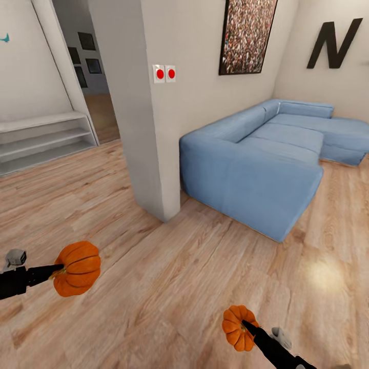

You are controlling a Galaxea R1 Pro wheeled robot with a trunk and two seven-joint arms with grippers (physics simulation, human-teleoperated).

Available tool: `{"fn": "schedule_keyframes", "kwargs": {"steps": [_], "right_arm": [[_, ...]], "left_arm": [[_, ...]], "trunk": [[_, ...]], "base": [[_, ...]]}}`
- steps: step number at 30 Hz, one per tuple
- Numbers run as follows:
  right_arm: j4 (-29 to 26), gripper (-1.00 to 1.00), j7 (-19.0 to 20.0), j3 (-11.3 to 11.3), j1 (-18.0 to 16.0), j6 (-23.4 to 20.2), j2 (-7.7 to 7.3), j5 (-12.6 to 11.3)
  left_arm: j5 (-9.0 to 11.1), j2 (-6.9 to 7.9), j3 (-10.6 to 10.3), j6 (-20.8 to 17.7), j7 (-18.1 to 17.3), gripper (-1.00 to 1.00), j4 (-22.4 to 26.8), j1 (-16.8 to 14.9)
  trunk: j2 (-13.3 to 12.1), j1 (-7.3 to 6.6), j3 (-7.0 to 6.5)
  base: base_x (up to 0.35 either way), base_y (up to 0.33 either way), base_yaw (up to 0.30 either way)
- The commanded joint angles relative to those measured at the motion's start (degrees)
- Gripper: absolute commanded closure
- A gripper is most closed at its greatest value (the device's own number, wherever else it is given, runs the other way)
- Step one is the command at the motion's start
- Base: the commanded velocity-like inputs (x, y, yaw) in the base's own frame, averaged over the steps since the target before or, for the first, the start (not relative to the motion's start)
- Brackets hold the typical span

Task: Place each of the two pumpkins and all three candles from the living room inside a cabinet in the living room (use any cabinet), then make sure every cabinet is closed, and position the cauldron so it is next to a table in the living room.

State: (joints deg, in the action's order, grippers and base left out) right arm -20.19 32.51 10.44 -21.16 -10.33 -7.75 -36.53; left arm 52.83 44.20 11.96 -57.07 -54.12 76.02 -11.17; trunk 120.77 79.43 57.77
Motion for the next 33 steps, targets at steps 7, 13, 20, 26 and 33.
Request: {"fn": "schedule_keyframes", "kwargs": {"steps": [7, 13, 20, 26, 33], "right_arm": [[-0.03, 1.00, 0.21, 0.28, -0.02, -0.57, 0.01, -0.56], [-0.03, 1.00, 0.33, 0.34, -0.02, -0.57, -0.05, -0.62], [-0.34, 1.00, 1.08, 0.91, -0.02, -0.26, -0.07, -1.06], [-0.46, 1.00, 1.13, 0.98, -0.02, 0.01, -0.06, -1.25], [-0.47, 1.00, 0.90, 0.98, -0.02, -0.38, -0.07, -1.25]], "left_arm": [[0.35, 0.00, 0.02, -0.41, -0.20, 1.00, 0.01, -0.04], [0.35, 0.00, 0.07, -0.41, -0.18, 1.00, 0.01, -0.08], [0.35, 0.00, 0.08, -0.41, -0.20, 1.00, -0.23, -0.08], [0.35, 0.00, 0.16, -0.41, -0.18, 1.00, -0.44, -0.08], [0.37, 0.00, 0.18, -0.41, -0.19, 1.00, -0.60, -0.08]], "trunk": [[-2.80, -1.59, -0.60], [-5.21, -2.91, -1.14], [-8.01, -4.45, -1.86], [-10.42, -5.76, -2.87], [-12.02, -6.64, -3.59]], "base": [[-0.332, 0.000, 0.125], [-0.327, 0.000, 0.131], [-0.087, 0.000, 0.100], [-0.004, 0.000, 0.011], [0.000, 0.000, -0.105]]}}
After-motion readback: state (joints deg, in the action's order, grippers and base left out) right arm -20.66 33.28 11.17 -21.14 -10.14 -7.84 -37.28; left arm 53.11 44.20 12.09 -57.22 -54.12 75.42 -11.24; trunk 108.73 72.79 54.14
